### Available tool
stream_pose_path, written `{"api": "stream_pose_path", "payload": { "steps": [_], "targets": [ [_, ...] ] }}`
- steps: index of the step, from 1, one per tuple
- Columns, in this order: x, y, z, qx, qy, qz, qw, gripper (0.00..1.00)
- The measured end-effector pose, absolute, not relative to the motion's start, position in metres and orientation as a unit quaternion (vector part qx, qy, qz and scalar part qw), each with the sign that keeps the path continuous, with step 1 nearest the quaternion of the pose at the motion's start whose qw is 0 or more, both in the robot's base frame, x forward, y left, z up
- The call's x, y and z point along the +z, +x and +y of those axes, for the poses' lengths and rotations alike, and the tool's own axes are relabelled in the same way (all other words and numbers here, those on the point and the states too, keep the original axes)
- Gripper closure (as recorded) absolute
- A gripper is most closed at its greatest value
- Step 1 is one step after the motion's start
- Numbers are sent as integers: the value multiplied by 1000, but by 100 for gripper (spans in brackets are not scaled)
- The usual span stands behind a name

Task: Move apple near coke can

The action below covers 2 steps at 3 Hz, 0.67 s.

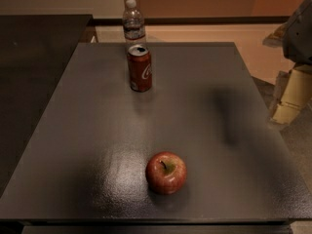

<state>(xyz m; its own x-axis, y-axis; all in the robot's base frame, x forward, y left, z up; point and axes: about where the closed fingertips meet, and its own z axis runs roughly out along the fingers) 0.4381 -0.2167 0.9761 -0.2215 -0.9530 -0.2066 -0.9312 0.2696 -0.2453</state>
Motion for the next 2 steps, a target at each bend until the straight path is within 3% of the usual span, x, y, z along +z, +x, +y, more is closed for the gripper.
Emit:
{"api": "stream_pose_path", "payload": {
  "steps": [2],
  "targets": [
    [978, 434, -210, -34, -621, 766, 161, 0]
  ]
}}
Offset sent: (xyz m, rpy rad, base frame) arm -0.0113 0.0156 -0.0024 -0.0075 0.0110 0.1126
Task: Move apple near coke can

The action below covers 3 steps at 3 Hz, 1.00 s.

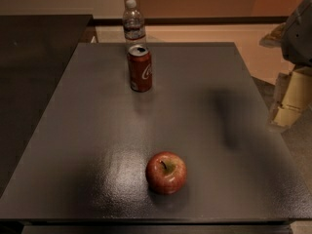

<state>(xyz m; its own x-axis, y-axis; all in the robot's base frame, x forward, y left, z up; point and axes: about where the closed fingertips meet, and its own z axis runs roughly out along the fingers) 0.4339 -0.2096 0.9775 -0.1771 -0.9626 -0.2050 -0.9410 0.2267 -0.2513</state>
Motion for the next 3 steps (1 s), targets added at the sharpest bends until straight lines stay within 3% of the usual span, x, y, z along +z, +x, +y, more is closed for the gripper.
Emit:
{"api": "stream_pose_path", "payload": {
  "steps": [3],
  "targets": [
    [923, 394, -129, 69, -704, 683, 182, 0]
  ]
}}
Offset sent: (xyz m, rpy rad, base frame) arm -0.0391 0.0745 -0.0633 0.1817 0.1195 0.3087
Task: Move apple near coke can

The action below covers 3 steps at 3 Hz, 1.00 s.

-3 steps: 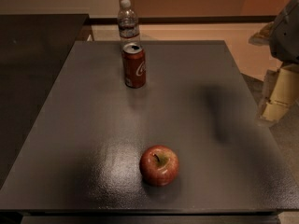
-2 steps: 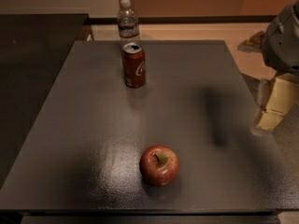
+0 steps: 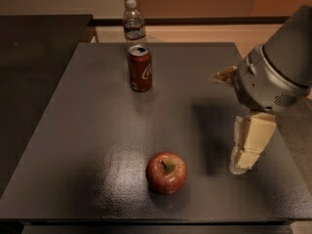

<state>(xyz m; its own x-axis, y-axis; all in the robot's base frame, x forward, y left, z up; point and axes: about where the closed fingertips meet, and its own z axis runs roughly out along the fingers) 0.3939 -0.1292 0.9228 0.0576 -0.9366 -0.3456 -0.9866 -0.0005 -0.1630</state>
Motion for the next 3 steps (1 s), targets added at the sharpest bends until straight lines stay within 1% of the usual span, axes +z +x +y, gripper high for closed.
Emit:
{"api": "stream_pose_path", "payload": {
  "steps": [2, 3],
  "targets": [
    [883, 366, -59, 100, -728, 645, 209, 0],
    [869, 359, -39, 113, -738, 631, 210, 0]
  ]
}}
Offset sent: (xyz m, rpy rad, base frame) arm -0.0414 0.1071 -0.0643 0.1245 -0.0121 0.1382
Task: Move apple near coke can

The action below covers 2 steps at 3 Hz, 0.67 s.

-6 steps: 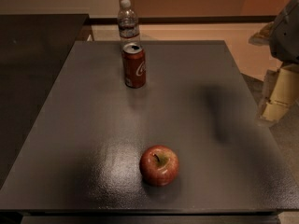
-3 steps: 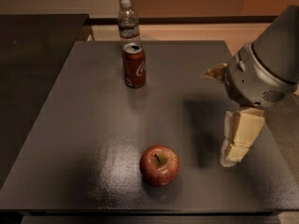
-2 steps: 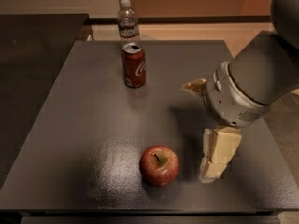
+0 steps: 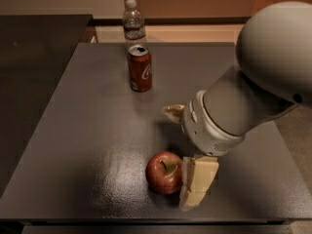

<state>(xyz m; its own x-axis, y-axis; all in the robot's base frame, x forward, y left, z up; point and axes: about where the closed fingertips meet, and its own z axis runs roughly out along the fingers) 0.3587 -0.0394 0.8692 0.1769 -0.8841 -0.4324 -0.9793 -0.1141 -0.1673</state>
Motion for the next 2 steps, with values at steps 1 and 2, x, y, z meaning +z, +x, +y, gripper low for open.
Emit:
{"api": "stream_pose_path", "payload": {
  "steps": [1, 2],
  "targets": [
    [857, 352, -31, 121, -745, 624, 203, 0],
    [852, 350, -28, 124, -746, 623, 199, 18]
  ]
}}
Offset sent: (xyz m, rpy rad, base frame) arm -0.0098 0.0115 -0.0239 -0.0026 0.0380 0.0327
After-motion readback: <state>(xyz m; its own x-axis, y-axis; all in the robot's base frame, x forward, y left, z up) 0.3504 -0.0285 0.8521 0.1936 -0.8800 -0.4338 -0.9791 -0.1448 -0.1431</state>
